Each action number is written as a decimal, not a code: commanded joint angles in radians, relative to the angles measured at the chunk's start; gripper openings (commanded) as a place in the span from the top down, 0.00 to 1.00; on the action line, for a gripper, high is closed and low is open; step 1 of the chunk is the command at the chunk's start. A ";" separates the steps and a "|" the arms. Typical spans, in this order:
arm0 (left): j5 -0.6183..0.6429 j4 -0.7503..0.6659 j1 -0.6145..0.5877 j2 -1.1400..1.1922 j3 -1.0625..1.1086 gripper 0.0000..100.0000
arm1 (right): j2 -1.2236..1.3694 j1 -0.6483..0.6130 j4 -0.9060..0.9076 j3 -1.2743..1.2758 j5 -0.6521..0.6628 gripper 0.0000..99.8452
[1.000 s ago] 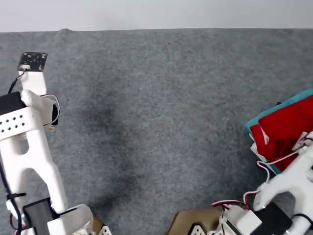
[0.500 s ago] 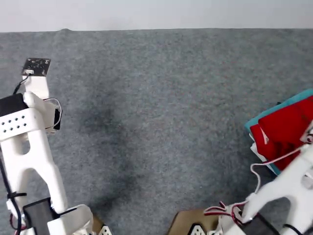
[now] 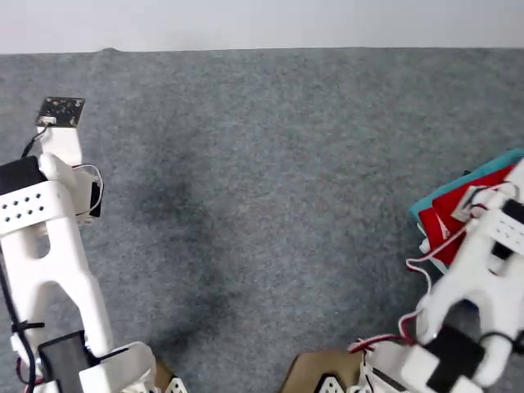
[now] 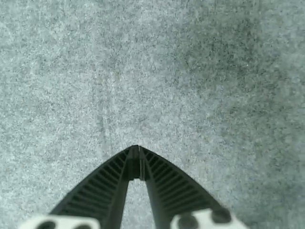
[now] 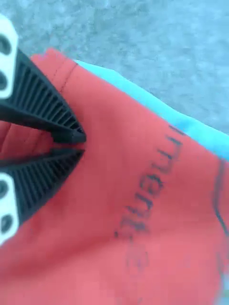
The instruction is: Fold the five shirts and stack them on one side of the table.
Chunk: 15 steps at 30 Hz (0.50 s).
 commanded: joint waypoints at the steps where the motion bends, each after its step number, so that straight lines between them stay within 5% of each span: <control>1: -0.002 0.008 0.002 -0.048 -0.007 1.00 | 0.030 -0.053 -0.015 -0.014 -0.011 0.99; 9: -0.002 0.008 0.005 -0.048 -0.007 1.00 | 0.025 -0.082 -0.007 -0.051 -0.009 0.99; 15: -0.002 0.006 0.003 -0.048 -0.007 1.00 | -0.085 -0.008 0.183 -0.181 -0.003 0.99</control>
